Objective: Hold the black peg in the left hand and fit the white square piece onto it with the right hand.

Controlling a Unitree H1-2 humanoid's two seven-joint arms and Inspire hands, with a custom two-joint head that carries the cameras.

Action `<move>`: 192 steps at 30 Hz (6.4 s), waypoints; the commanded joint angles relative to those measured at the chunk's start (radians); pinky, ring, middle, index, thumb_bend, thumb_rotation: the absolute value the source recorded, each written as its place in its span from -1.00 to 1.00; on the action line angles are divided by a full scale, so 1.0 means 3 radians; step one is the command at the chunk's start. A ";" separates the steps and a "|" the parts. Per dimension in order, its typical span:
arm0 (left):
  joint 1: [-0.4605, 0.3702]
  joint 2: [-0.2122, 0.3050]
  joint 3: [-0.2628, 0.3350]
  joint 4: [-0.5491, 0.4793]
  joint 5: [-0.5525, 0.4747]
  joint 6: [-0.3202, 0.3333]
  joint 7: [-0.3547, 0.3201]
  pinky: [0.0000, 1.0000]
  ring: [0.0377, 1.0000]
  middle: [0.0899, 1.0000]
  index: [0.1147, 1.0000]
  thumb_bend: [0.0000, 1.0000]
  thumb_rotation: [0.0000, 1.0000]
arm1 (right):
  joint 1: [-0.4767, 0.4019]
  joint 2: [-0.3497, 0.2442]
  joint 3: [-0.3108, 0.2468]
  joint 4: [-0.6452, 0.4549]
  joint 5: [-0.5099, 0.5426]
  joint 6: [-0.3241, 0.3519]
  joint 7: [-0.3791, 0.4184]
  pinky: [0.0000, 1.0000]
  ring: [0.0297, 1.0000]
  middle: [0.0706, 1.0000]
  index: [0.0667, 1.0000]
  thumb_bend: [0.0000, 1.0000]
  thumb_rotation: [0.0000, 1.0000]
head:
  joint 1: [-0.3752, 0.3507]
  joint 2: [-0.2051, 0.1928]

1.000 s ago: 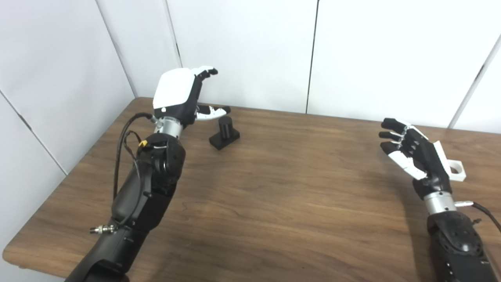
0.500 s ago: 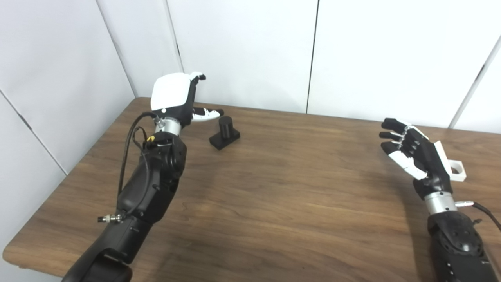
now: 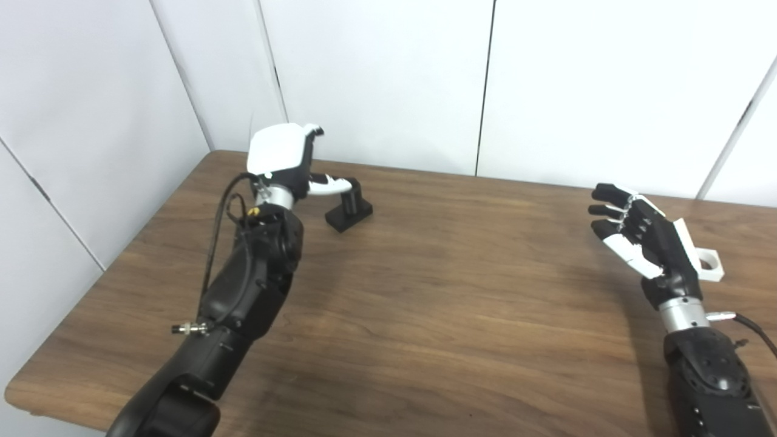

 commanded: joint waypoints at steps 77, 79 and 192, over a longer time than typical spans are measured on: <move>-0.0125 -0.0129 -0.0210 0.1148 -0.0417 -0.0107 0.0655 0.79 0.71 0.64 0.01 0.40 -0.52 | 0.0279 -0.0048 -0.0023 -0.0172 0.0021 -0.0011 0.0026 0.26 0.45 0.54 0.50 0.72 0.17 | -0.0075 0.0110; -0.0130 -0.0126 -0.0225 0.1161 -0.0446 -0.0100 0.0665 0.77 0.71 0.64 0.02 0.40 -0.51 | 0.0284 -0.0050 -0.0023 -0.0183 0.0024 -0.0007 0.0029 0.26 0.45 0.54 0.50 0.71 0.16 | -0.0075 0.0110; 0.0469 -0.0193 -0.0938 0.0480 -0.1481 -0.2060 -0.0073 0.55 0.80 0.74 0.15 0.57 -0.86 | 0.0465 0.0017 -0.0035 -0.0951 -0.0074 0.0482 -0.0072 0.29 0.47 0.54 0.52 0.56 0.20 | -0.0666 0.0322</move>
